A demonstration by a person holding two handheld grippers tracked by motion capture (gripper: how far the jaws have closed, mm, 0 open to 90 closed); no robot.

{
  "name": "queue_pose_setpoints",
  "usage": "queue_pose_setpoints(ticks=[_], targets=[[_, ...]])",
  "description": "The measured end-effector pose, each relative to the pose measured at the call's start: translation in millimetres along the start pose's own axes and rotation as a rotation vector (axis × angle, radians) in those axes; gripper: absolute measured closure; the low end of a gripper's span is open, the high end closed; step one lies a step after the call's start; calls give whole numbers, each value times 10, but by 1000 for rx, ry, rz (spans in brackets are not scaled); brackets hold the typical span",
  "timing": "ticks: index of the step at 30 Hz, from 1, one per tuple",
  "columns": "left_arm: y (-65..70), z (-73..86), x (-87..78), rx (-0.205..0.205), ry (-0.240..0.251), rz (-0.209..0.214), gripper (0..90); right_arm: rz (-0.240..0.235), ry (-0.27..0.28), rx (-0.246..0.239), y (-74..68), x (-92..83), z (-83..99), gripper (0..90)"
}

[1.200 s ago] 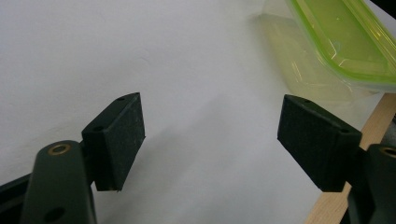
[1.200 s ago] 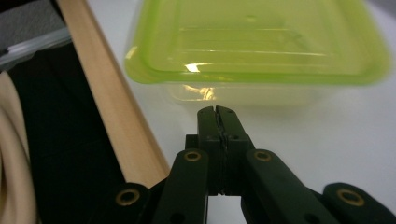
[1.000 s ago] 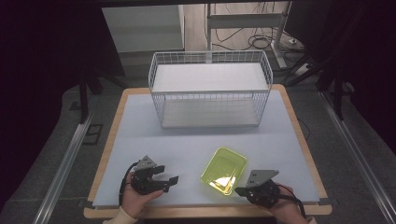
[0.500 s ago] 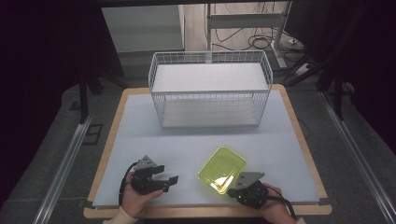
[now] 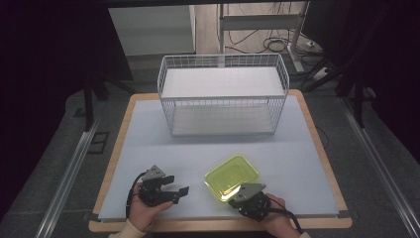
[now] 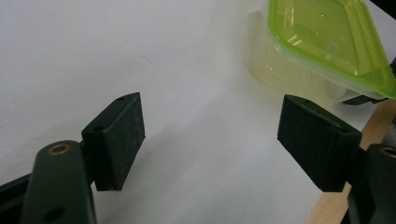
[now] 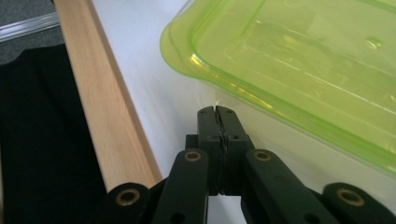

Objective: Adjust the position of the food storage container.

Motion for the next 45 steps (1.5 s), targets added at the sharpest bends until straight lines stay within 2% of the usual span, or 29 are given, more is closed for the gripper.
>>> queue_pose_setpoints(ticks=[2, 3, 7, 14, 25, 31, 35, 38, 39, 40, 41, 42, 45], targets=[[-2, -1, -4, 0, 0, 0, 225, 8, 4, -1, -17, 53, -25, 900], [-3, -1, -5, 0, 0, 0, 225, 26, 11, -18, -26, 101, -61, 900], [-3, 6, -2, 1, -3, 2, 225, 37, 18, -26, -34, 172, -117, 900], [-14, 8, -9, -1, -3, 3, 224, 49, 37, -14, -56, 315, -243, 900], [-13, 15, -5, 6, -9, 6, 224, 65, 66, -13, -51, 402, -373, 900], [-10, 18, -5, 1, -11, 7, 224, 65, 70, -6, -56, 406, -380, 900], [-10, 11, -7, -6, -4, 7, 224, 41, 98, 7, -116, 260, -393, 900], [-14, 11, -15, -7, -3, 8, 224, 23, 125, 21, -146, 61, -390, 900], [-11, 8, -17, -14, 0, 7, 224, 13, 156, 21, -151, -104, -374, 900], [-12, 6, -17, -15, 2, 7, 224, 13, 156, 21, -151, -104, -374, 900], [-13, 5, -17, -15, 1, 6, 224, 19, 193, 30, -118, -282, -385, 900], [-16, 4, -14, -11, 1, 4, 224, 19, 193, 30, -118, -282, -385, 900], [-3, 6, -8, -11, -2, 6, 224, 55, 241, 57, 17, -548, -406, 900]])
Point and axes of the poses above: each handheld gripper's, and its own axes: x roughly forward along the jaws, z roughly out of its underside, y roughly to its right, the point moved 9 cm from there along x, roughly forward along the jaws, and after that the axes turned 7 degrees about y, right-handed, at the moved point
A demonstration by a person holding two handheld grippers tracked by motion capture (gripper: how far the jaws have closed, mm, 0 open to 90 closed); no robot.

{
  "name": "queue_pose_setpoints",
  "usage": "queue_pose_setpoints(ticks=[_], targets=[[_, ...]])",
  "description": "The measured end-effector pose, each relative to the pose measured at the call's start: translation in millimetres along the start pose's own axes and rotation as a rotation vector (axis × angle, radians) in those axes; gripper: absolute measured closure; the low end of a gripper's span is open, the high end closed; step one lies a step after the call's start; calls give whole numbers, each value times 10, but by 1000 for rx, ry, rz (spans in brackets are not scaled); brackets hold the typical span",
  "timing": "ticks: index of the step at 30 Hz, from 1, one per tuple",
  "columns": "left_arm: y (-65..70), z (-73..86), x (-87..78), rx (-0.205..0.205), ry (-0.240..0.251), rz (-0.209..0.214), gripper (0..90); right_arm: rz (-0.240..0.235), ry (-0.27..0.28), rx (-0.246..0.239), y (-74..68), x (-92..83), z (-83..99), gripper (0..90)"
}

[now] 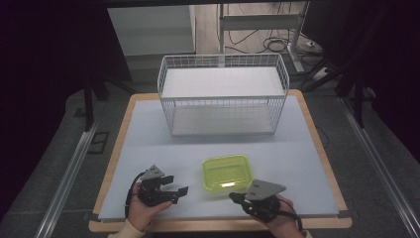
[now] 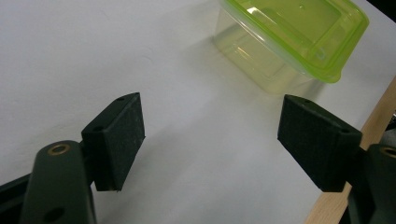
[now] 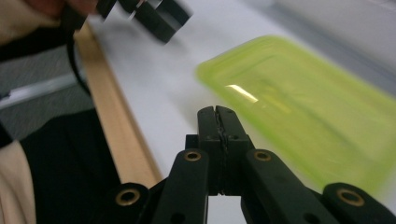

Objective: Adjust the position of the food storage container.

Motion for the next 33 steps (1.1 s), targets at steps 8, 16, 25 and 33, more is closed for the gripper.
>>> queue_pose_setpoints(ticks=[8, 16, 25, 33], targets=[[-7, 0, 4, 2, -1, -4, 224, 196, -9, 152, 909, -303, 279, 900], [-21, 9, 5, 2, -5, -4, 225, 161, -113, 203, 1050, -26, 547, 900], [-21, 8, -1, 3, -3, -3, 224, 93, -139, 143, 888, 89, 573, 900], [-20, 11, 2, 3, -4, -2, 224, 67, -167, 131, 741, 82, 580, 900]])
Point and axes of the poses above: each handheld gripper's, and its own axes: x roughly forward along the jaws, z roughly out of its underside, y roughly to its right, the point moved 9 cm from there along x, roughly forward along the jaws, and after that the axes turned 7 degrees about y, right-handed, at the moved point
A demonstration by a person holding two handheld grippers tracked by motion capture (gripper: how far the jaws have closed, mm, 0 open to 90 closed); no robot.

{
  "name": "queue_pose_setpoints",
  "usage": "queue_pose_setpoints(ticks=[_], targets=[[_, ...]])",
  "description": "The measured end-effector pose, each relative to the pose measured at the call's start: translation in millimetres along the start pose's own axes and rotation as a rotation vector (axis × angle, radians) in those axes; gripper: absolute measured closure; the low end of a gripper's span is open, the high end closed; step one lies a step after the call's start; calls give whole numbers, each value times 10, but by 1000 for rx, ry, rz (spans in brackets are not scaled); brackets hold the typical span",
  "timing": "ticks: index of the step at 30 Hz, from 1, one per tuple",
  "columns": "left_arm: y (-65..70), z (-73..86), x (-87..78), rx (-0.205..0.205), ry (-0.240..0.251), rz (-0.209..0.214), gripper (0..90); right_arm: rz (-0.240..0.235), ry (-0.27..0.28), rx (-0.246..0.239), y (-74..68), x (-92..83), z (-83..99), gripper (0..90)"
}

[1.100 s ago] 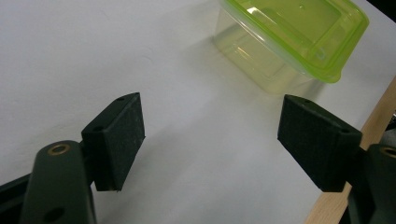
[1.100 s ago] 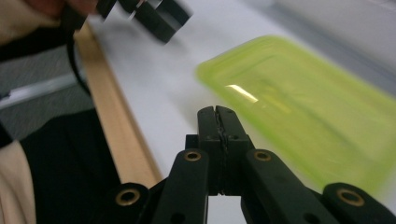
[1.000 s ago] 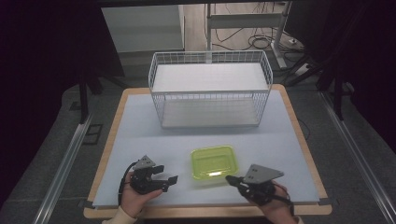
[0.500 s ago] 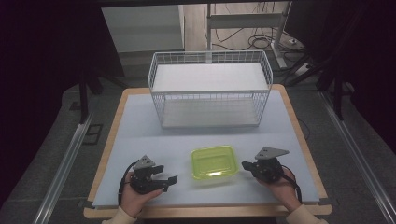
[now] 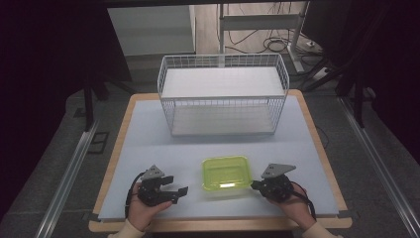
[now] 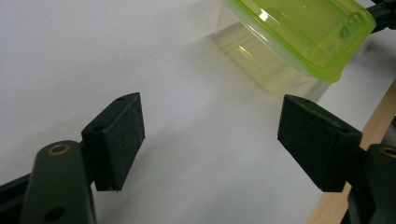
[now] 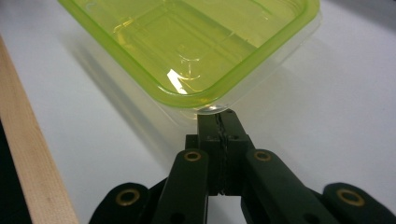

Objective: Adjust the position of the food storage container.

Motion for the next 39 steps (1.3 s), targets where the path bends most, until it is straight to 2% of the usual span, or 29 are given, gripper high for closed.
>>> queue_pose_setpoints(ticks=[11, 17, 20, 22, 25, 27, 35, 39], targets=[[-2, 4, 2, 1, -3, 1, 224, -21, -30, -18, -153, 19, 23, 900], [-4, 6, 2, 0, -3, 1, 224, -18, -21, -25, -138, 7, 6, 900], [-6, 5, 4, 0, -2, 0, 224, 7, -27, -19, -72, 1, 16, 900], [0, 10, 11, -1, -6, 0, 224, 41, -37, 0, 22, 37, 18, 900], [1, 10, 12, 3, -6, -1, 224, 41, -21, 6, 52, 62, -5, 900], [3, 9, 10, -1, -5, 0, 224, 24, -8, 1, 28, 79, -34, 900], [3, 11, 8, -1, -6, 1, 224, -4, -19, -34, -131, 109, -49, 900], [-6, 8, 5, 1, -5, 0, 224, 10, -16, -34, -94, 99, -49, 900]])
Point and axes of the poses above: each handheld gripper's, and its own axes: x roughly forward along the jaws, z roughly out of its underside, y roughly to its right, the point moved 9 cm from there along x, roughly forward along the jaws, and after that the axes turned 7 degrees about y, right-handed, at the moved point
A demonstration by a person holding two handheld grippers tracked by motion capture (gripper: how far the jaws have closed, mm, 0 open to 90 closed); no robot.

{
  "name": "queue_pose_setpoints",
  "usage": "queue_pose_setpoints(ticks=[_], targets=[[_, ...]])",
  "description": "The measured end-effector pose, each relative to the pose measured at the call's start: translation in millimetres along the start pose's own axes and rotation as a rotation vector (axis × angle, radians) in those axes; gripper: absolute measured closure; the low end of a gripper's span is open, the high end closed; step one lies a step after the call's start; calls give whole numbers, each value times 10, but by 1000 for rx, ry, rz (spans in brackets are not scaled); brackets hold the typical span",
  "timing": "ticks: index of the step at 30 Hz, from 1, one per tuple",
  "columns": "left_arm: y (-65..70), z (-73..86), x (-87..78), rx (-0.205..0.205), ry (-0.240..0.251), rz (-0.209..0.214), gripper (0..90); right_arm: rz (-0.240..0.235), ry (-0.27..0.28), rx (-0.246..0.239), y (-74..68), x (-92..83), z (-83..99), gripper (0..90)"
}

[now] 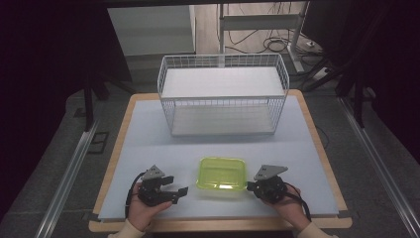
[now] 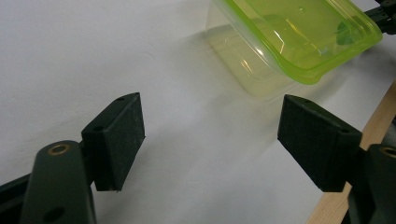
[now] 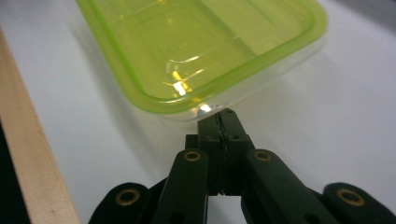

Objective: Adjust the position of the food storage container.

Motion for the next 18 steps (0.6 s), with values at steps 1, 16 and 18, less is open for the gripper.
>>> queue_pose_setpoints(ticks=[1, 16, 18], targets=[[-1, 0, 0, 0, 1, 0, 224, 0, 0, 0, 0, 0, 0, 900], [6, -30, -25, -41, 16, 18, 233, 32, 120, 182, 262, -395, 4, 741], [13, -48, -34, -58, 19, 31, 235, 37, 129, 199, 274, -400, 3, 661]])
Point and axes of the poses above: each handheld gripper's, and its own axes: x roughly forward along the jaws, z roughly out of its underside, y roughly to its right, the point moved 9 cm from there along x, roughly forward along the jaws, and after that the axes turned 7 degrees about y, right-handed, at the moved point
